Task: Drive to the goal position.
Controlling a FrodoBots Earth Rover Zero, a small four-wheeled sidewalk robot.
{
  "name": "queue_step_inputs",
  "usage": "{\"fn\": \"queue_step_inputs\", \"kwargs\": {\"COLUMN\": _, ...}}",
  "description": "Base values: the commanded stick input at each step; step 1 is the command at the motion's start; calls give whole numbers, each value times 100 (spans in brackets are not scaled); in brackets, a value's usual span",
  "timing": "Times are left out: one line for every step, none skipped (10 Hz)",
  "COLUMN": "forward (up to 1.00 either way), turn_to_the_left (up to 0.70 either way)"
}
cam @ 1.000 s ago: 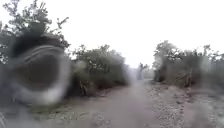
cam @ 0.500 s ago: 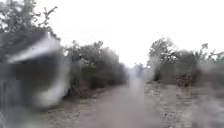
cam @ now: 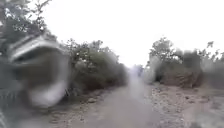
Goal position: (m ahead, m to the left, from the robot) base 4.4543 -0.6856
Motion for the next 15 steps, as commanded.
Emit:
{"fn": "queue_step_inputs", "kwargs": {"forward": 70, "turn_to_the_left": -10}}
{"fn": "queue_step_inputs", "kwargs": {"forward": 70, "turn_to_the_left": -14}}
{"fn": "queue_step_inputs", "kwargs": {"forward": 70, "turn_to_the_left": -14}}
{"fn": "queue_step_inputs", "kwargs": {"forward": 70, "turn_to_the_left": -6}}
{"fn": "queue_step_inputs", "kwargs": {"forward": 70, "turn_to_the_left": 0}}
{"fn": "queue_step_inputs", "kwargs": {"forward": 70, "turn_to_the_left": 0}}
{"fn": "queue_step_inputs", "kwargs": {"forward": 70, "turn_to_the_left": 0}}
{"fn": "queue_step_inputs", "kwargs": {"forward": 70, "turn_to_the_left": -5}}
{"fn": "queue_step_inputs", "kwargs": {"forward": 70, "turn_to_the_left": -13}}
{"fn": "queue_step_inputs", "kwargs": {"forward": 70, "turn_to_the_left": -8}}
{"fn": "queue_step_inputs", "kwargs": {"forward": 70, "turn_to_the_left": -3}}
{"fn": "queue_step_inputs", "kwargs": {"forward": 70, "turn_to_the_left": 0}}
{"fn": "queue_step_inputs", "kwargs": {"forward": 70, "turn_to_the_left": 0}}
{"fn": "queue_step_inputs", "kwargs": {"forward": 70, "turn_to_the_left": 0}}
{"fn": "queue_step_inputs", "kwargs": {"forward": 70, "turn_to_the_left": -4}}
